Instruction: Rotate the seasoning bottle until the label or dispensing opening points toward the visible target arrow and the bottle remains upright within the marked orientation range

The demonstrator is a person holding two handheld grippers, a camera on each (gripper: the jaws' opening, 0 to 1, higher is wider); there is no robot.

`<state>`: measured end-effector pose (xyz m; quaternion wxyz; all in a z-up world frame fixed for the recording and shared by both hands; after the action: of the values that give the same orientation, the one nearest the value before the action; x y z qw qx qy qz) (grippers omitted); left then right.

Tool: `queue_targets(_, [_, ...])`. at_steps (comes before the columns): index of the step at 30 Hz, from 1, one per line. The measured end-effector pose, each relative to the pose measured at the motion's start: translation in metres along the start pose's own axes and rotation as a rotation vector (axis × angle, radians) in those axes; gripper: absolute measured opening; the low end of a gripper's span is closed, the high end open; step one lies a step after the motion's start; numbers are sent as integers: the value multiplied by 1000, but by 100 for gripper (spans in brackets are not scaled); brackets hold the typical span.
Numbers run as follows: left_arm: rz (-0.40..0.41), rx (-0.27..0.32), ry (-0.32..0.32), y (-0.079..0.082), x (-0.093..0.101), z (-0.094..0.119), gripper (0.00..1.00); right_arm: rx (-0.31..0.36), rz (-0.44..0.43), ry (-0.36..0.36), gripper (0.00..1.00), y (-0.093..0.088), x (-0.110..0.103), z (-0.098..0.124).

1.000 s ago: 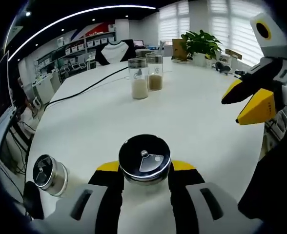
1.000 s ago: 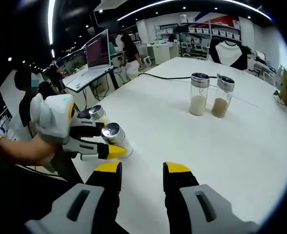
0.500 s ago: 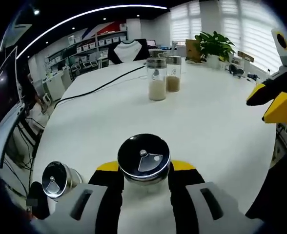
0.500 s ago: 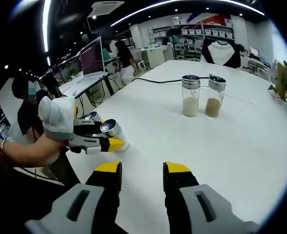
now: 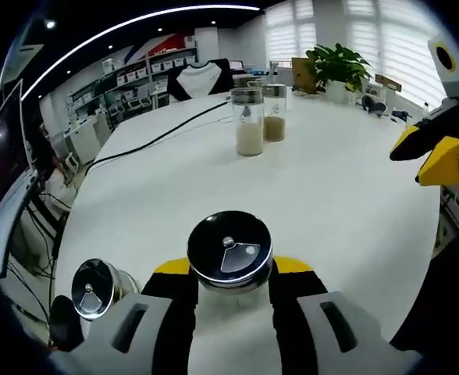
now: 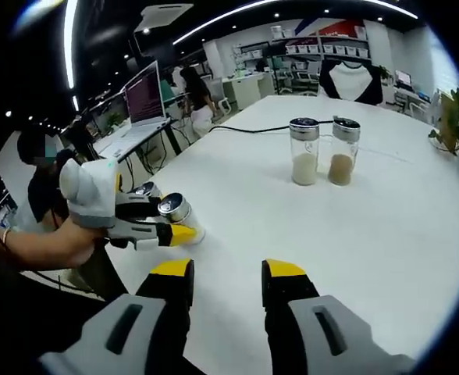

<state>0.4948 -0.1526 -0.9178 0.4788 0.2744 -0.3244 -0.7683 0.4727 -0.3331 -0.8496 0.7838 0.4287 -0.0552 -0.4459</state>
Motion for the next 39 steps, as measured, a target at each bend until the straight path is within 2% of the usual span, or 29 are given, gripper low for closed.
queue_targets(4, [16, 37, 4, 5, -1, 4, 46, 10, 20, 4, 33, 6, 1, 0])
queue_targets(8, [-1, 70, -24, 14, 2, 10, 47, 16, 36, -5, 33, 15, 10, 0])
queue_targets(14, [-11, 116, -31, 31, 4, 20, 51, 36, 51, -23, 34, 26, 22, 3])
queue_targets(23, [0, 177, -53, 47, 4, 31, 60, 86, 56, -65, 41, 37, 38, 9])
queue_targets(27, [6, 213, -87, 53, 9, 35, 71, 84, 72, -64, 45, 37, 41, 8])
queue_targets(35, [24, 193, -146, 52, 18, 36, 90, 97, 72, -52, 52, 46, 45, 7])
queue_targets(39, [32, 191, -164, 51, 21, 40, 93, 83, 96, -59, 52, 52, 48, 3])
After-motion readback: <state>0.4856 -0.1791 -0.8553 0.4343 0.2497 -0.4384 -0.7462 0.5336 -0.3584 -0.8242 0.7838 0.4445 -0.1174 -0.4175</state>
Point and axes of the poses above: the point that each gripper's makers call its tool centre point, and the gripper's own axes: z roughly backward along the fingers, x roughly to its right, y roughly out of its top, the point moved 5 cm from there along z, roughly backward along the fingers, and after that the axes turned 4 degrees about -z, right-handed, at the moved point
